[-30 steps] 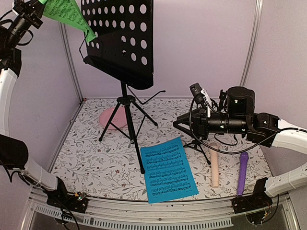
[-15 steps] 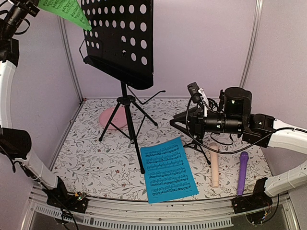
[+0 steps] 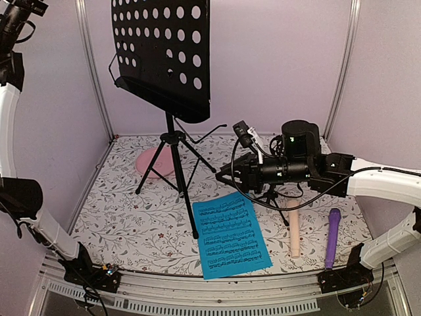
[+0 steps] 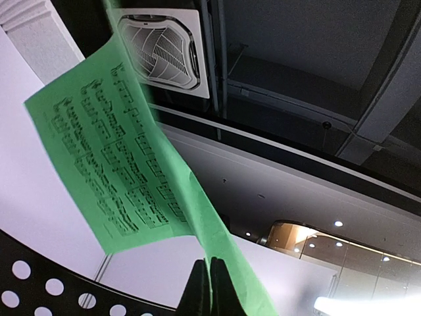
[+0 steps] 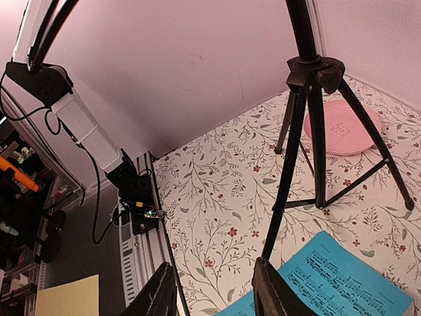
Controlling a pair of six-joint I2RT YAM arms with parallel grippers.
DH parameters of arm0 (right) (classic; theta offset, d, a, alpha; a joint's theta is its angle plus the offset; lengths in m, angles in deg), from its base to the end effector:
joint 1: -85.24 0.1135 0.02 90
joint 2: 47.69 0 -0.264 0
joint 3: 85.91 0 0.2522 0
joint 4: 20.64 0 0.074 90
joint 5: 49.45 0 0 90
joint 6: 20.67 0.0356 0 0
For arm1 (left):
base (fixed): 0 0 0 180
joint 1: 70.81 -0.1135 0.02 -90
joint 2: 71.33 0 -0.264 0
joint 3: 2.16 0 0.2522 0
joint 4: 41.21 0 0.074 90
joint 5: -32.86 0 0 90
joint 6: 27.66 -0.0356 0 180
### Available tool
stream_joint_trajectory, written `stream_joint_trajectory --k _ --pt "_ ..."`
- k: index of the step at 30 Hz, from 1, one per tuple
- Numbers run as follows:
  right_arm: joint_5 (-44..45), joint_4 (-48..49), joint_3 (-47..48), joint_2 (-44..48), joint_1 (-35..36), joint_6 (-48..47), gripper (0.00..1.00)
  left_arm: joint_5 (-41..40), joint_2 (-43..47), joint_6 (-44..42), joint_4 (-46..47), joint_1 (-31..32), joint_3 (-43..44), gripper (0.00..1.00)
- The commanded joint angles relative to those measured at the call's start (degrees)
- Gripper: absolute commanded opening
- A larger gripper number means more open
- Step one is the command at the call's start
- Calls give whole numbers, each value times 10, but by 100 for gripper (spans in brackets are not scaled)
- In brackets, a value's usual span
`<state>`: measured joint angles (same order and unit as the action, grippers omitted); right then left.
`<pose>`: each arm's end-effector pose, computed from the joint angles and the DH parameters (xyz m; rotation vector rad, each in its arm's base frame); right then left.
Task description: Pack up the instrument practice props
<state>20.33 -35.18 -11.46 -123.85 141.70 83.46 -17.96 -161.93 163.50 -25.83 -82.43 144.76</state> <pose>0.1622 0.2669 0.3323 -0.9673 1.7608 1.1529 0.1951 0.0172 0.6838 0.1343 0.8237 -1.5915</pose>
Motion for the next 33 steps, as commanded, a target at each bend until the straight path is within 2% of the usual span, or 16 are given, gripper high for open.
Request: stream_joint_trajectory --k 1,6,10,15,19,23,33 --pt "-17 11 18 -1 0 -9 41 17 54 -7 27 4 -49 0" --pt "-4 9 8 12 0 -18 41 42 134 -45 14 5 -163 0" --pt "16 9 3 21 0 -32 41 82 174 -114 -64 10 -192 0" --pt "26 5 0 24 0 -44 41 115 223 -137 -78 20 -258 0" --pt "26 -11 8 26 0 -49 41 109 265 -166 -86 44 -321 0" --pt "42 -23 12 30 0 -63 41 110 284 -188 -95 80 -360 0" --pt "80 -41 15 46 0 -75 41 97 274 -279 -149 215 -357 0"
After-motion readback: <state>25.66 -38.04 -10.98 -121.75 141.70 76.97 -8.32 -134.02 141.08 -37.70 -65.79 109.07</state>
